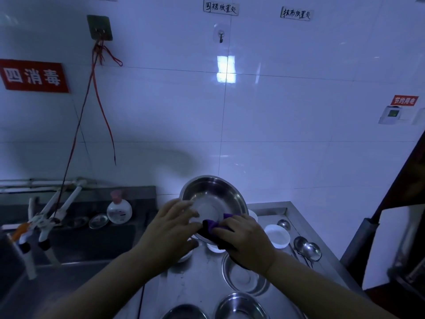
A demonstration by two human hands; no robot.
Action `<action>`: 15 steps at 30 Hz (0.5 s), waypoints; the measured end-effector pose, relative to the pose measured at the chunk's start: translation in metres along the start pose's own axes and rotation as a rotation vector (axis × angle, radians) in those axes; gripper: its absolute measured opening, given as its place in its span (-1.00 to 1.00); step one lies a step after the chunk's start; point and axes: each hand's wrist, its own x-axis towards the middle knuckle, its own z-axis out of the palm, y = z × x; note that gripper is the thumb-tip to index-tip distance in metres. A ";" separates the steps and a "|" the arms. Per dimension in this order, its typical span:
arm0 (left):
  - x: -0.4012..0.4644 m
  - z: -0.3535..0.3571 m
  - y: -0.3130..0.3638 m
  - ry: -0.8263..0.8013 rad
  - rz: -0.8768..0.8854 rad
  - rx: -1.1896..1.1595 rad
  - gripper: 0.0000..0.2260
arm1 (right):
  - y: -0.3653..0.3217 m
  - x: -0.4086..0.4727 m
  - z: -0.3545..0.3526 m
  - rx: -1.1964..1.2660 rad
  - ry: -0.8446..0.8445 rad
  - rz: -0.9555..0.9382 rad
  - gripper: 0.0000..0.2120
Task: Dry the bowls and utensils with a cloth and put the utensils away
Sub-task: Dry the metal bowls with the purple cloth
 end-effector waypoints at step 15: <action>0.000 -0.001 -0.007 0.060 -0.830 -1.254 -0.91 | 0.015 0.020 -0.025 0.232 0.276 0.474 -0.52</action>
